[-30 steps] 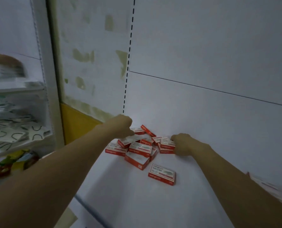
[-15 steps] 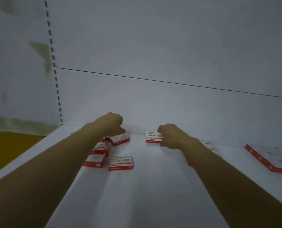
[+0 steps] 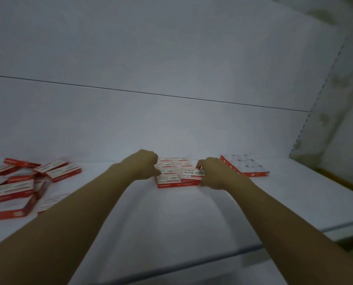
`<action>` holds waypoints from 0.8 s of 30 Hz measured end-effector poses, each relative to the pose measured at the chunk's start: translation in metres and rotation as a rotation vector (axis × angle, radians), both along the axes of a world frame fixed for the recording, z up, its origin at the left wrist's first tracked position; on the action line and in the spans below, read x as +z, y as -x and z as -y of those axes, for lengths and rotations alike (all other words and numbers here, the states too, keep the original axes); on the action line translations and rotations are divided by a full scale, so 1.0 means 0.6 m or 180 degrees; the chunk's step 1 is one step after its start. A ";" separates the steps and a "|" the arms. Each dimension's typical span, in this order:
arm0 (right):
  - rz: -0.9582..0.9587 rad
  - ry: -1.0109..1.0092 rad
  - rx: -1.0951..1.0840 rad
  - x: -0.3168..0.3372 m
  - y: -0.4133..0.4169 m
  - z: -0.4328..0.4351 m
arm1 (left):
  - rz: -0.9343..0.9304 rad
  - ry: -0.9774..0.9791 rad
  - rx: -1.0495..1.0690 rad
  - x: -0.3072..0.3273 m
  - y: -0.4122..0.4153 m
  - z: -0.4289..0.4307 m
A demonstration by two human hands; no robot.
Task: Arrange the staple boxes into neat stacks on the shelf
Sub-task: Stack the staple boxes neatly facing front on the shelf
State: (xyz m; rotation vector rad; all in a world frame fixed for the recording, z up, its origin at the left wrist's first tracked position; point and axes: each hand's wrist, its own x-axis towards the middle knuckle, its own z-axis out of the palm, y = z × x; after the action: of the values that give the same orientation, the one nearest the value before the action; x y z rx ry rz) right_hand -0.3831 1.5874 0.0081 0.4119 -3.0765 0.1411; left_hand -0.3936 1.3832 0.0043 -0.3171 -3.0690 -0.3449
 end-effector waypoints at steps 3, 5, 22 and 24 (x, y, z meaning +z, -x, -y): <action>-0.0053 -0.0003 0.0050 -0.003 0.017 -0.040 | -0.0021 -0.0010 -0.0018 -0.002 0.016 -0.048; -0.0135 0.0043 0.0157 -0.009 0.032 -0.060 | -0.0006 -0.0034 -0.0031 -0.005 0.025 -0.074; -0.0902 0.2012 0.1360 -0.052 0.114 -0.049 | -0.1306 -0.1384 0.0314 -0.070 0.027 -0.102; -0.0938 0.2238 0.1375 -0.052 0.119 -0.035 | -0.1418 -0.1722 0.0372 -0.079 0.031 -0.092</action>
State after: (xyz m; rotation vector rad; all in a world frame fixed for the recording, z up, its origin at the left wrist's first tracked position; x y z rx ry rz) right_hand -0.4546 1.6083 -0.0233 0.9199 -2.3881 1.0184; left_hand -0.4122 1.4384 -0.0429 -0.1579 -2.4274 -0.9249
